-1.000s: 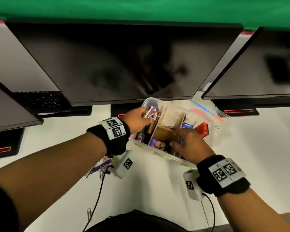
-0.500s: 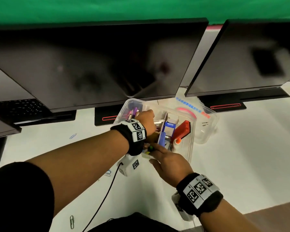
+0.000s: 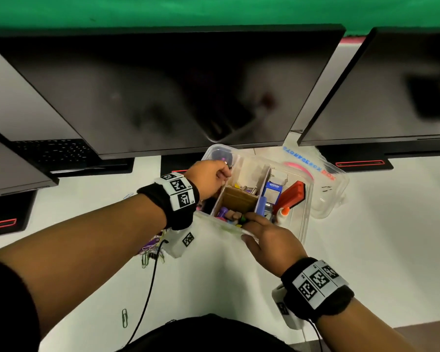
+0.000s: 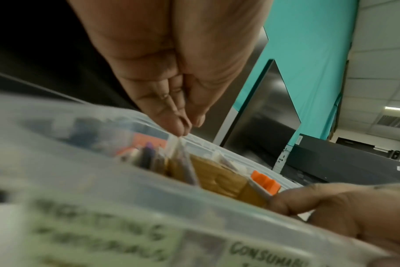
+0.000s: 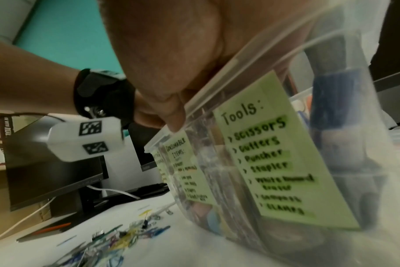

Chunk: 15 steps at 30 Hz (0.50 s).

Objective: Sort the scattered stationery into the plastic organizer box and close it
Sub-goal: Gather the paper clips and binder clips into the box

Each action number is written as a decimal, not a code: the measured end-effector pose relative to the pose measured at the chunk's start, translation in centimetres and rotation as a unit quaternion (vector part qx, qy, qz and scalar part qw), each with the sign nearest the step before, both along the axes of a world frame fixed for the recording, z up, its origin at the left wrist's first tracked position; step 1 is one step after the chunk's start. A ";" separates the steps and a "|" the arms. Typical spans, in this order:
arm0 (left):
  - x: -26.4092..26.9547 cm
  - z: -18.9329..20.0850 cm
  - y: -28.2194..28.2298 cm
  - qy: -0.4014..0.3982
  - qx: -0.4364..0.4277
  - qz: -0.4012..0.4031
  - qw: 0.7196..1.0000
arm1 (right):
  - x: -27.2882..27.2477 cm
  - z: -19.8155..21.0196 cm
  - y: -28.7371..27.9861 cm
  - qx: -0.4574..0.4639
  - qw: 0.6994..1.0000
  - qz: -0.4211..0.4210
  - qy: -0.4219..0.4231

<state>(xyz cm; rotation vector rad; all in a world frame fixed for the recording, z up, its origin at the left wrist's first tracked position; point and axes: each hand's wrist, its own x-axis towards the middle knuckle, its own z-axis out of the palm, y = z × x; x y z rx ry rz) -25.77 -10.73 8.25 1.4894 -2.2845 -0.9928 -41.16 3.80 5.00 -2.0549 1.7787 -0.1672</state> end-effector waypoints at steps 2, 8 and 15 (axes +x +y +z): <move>3.0 0.7 0.0 0.001 -0.009 0.008 1.000 | 0.2 0.1 -0.3 -0.006 1.000 -0.004 -0.015; 12.9 -2.1 0.7 -0.052 -0.006 0.072 0.996 | 4.2 1.6 -2.9 -0.134 0.987 -0.076 -0.033; 20.4 -7.0 2.7 -0.211 0.122 0.015 0.970 | 14.3 0.3 -4.9 -0.068 0.994 0.046 -0.072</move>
